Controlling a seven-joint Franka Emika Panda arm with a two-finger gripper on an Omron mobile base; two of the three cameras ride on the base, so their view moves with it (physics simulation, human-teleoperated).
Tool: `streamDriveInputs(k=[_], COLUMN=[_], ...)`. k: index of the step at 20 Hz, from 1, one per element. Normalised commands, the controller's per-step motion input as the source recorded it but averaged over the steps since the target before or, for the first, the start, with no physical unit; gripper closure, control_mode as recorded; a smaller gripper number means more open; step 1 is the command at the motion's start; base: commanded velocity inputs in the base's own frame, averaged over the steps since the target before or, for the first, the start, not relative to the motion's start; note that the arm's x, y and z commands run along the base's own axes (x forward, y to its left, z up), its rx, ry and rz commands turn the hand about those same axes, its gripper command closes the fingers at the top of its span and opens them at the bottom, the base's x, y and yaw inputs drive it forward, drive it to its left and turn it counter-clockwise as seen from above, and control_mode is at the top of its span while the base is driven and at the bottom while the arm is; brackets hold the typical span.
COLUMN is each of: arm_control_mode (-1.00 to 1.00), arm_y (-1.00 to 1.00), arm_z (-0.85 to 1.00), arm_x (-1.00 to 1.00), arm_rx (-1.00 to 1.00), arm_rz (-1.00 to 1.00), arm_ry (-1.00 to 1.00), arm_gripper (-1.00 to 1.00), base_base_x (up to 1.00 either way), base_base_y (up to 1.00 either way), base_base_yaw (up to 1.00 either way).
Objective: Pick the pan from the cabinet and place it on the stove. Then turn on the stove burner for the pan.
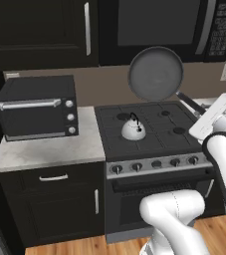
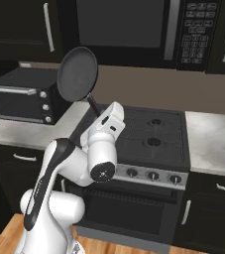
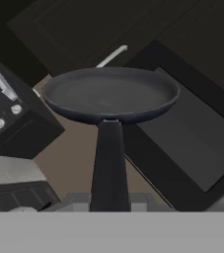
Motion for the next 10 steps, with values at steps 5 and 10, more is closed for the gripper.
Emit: streamDriveInputs(k=[5,10], arm_control_mode=[1.00,1.00], arm_y=[0.00,0.00], arm_z=[0.00,0.00], arm_x=[0.00,0.00], arm_rx=[0.00,0.00], arm_rz=[0.00,0.00], arm_ry=[0.00,0.00], arm_gripper=[1.00,1.00], base_base_x=[0.35,0.36], base_base_y=[0.23,0.22], base_base_yaw=[-0.04,-0.03])
